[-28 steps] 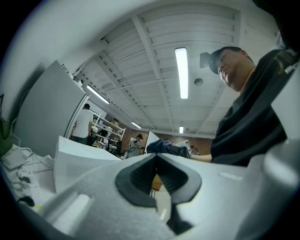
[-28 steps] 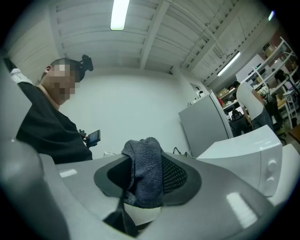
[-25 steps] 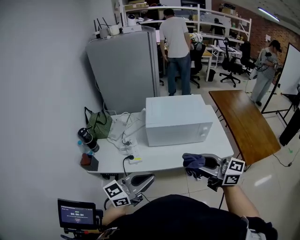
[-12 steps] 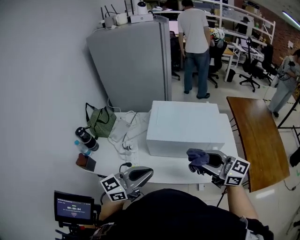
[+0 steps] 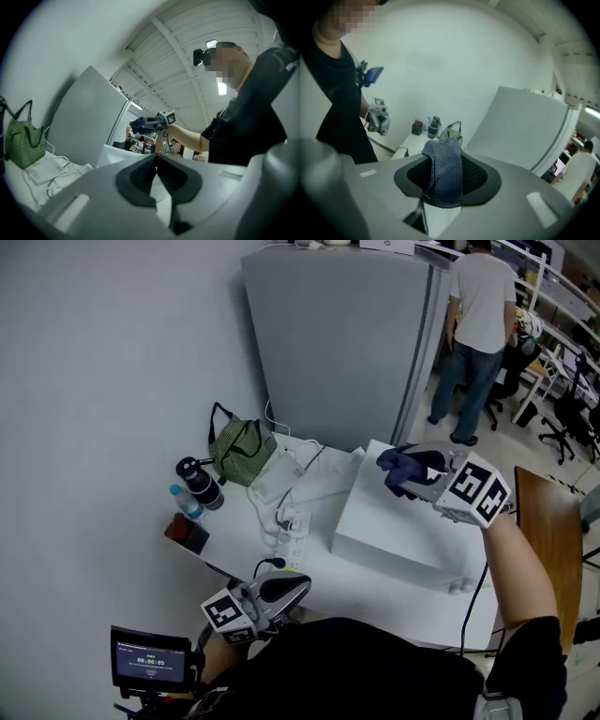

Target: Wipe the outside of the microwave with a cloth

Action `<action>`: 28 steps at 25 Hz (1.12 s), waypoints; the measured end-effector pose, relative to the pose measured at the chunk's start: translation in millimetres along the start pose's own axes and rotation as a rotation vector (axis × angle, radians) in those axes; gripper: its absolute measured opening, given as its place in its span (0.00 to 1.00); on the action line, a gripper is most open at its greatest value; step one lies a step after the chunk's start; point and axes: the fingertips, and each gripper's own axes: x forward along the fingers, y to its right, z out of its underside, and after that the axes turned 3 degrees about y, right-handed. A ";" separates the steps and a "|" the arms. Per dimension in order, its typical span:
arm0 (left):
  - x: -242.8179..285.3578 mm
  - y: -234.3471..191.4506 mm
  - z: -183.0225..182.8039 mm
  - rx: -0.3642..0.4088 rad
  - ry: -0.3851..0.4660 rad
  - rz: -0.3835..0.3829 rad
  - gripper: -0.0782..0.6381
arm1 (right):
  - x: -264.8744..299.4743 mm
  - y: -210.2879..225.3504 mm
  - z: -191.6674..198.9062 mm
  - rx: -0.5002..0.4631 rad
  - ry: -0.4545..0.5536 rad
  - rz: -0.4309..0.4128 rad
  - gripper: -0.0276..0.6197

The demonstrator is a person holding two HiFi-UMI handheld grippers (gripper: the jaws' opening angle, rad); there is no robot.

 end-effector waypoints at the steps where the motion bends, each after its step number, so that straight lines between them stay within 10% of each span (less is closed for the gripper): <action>1: -7.3 -9.2 3.9 0.011 0.000 -0.013 0.11 | 27.2 11.1 6.7 -0.041 -0.078 -0.012 0.29; 7: -49.7 -97.2 1.4 -0.043 -0.009 0.008 0.11 | 202.5 67.0 117.4 -0.105 -0.720 -0.168 0.29; 15: -88.8 -141.6 14.5 -0.090 0.016 -0.020 0.11 | 260.2 57.1 245.9 -0.175 -1.392 -0.321 0.28; 22: -110.8 -153.6 32.7 -0.150 -0.002 -0.105 0.11 | 300.0 27.0 329.0 -0.226 -1.629 -0.434 0.25; 28: -115.3 -152.9 44.0 -0.190 -0.037 -0.153 0.11 | 318.0 0.6 355.8 -0.271 -1.639 -0.528 0.25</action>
